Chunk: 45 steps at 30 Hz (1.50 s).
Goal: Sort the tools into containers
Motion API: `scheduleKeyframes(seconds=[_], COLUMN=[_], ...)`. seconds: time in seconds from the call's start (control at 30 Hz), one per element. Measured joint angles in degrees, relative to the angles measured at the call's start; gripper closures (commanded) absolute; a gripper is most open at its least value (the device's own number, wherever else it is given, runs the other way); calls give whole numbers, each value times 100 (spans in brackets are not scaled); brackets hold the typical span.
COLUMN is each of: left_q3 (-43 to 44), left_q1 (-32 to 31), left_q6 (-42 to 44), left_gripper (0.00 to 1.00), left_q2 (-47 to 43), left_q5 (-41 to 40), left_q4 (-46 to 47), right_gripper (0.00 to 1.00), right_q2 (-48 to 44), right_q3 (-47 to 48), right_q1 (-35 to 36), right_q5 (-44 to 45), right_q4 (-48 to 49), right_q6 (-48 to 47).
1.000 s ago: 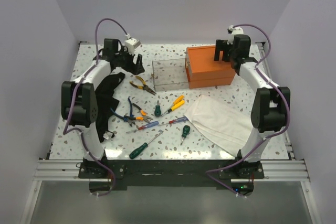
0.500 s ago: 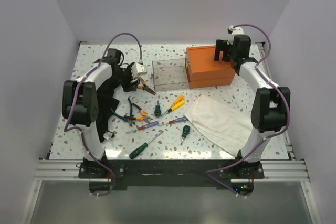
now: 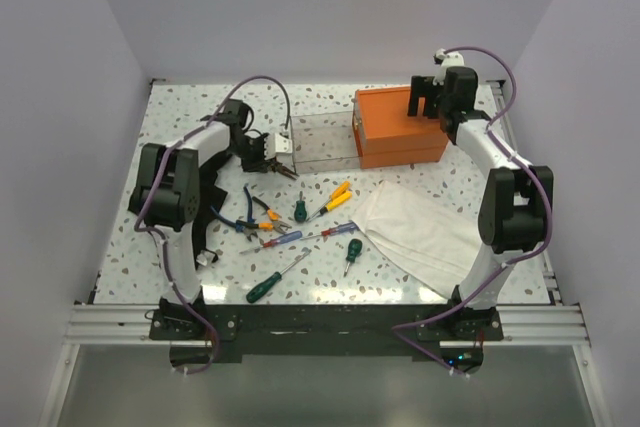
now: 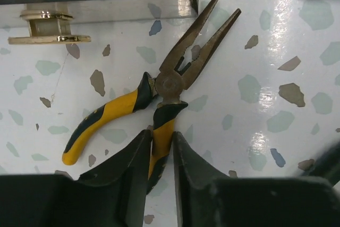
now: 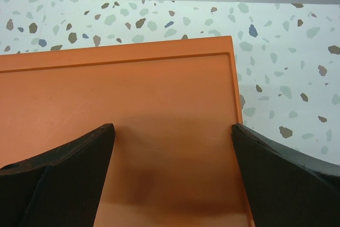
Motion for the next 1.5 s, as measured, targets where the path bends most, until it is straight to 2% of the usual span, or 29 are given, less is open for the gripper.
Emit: scheduleKeyframes(seconds=[0.1, 0.33, 0.5, 0.6, 0.73, 1.03, 1.23, 1.43, 1.5], left_q3=[236, 442, 509, 839, 1207, 1172, 1169, 1084, 992], left_q1=[-15, 149, 487, 610, 505, -673, -929, -929, -951], left_q6=[35, 90, 348, 164, -750, -2756, -3716, -4271, -4374], left_gripper=[100, 100, 100, 100, 100, 100, 100, 100, 95], left_q2=[142, 92, -540, -815, -957, -758, -111, 297, 323], left_q5=[-48, -35, 48, 326, 848, 1025, 595, 256, 223], left_q4=[-212, -752, -1335, -1425, -743, 1366, 2253, 2839, 3018], right_gripper=[4, 4, 4, 4, 4, 4, 3, 4, 3], right_q2=[-11, -24, -31, -33, -35, -35, -48, -59, -59], right_q3=[-35, -57, -79, -92, -98, -98, -114, -142, -142], right_q1=[0, 0, 0, 0, 0, 0, 0, 0, 0], right_q5=[-2, -2, -4, -2, -4, -2, -4, -11, -13], right_q4=[48, 76, 103, 122, 131, 133, 144, 179, 179], right_q6=[0, 0, 0, -2, -2, -7, -13, -17, -17])
